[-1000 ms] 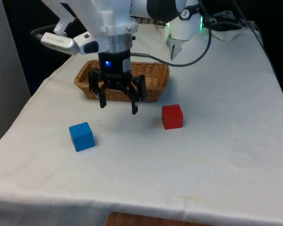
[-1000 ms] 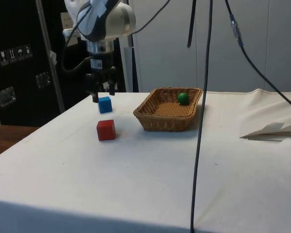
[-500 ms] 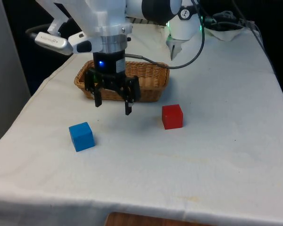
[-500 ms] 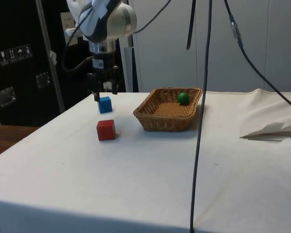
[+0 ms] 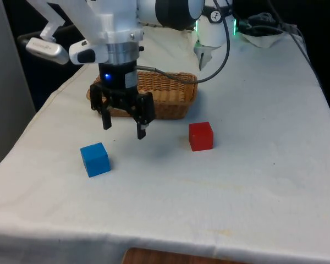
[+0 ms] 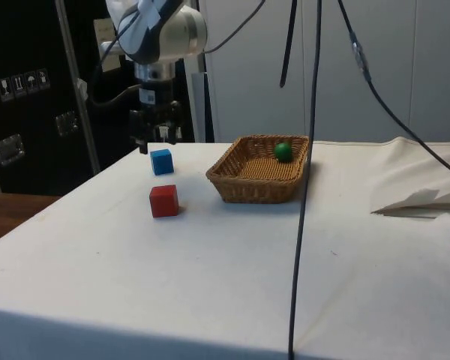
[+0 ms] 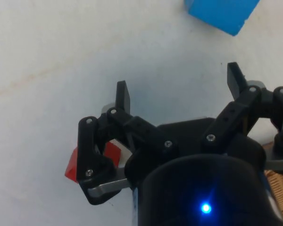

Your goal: Place all non-red objects into the basket.

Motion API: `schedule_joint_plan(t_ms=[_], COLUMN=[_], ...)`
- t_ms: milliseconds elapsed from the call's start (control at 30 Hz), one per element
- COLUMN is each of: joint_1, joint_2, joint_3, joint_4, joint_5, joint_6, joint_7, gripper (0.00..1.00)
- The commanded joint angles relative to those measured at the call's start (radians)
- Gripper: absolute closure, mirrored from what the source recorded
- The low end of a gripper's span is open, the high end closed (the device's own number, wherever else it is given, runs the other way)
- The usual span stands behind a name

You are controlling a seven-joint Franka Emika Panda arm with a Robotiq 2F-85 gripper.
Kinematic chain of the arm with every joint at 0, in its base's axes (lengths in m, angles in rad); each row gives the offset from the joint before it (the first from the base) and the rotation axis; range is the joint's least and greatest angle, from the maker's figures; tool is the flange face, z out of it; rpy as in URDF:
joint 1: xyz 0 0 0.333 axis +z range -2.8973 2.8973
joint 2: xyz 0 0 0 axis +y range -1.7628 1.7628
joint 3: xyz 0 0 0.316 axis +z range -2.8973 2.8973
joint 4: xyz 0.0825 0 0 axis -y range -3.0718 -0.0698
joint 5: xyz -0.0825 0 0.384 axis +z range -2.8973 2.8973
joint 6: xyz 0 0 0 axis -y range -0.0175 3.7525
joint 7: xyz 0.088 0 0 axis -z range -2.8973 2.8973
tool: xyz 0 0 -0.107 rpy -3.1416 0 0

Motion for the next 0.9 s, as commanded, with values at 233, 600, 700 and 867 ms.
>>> schedule_joint_plan(t_ms=[233, 600, 700, 867], joint_1=[-0.017, -0.022, -0.017, -0.027], joint_2=[0.027, 0.047, 0.047, 0.084], joint_3=[-0.011, -0.03, -0.037, -0.04], joint_4=[0.044, 0.048, 0.042, 0.07], joint_5=[0.032, 0.051, 0.053, 0.068], joint_6=[-0.03, -0.019, -0.017, -0.013], joint_7=[0.002, 0.026, 0.029, 0.057], gripper=[0.0, 0.0, 0.0, 0.0])
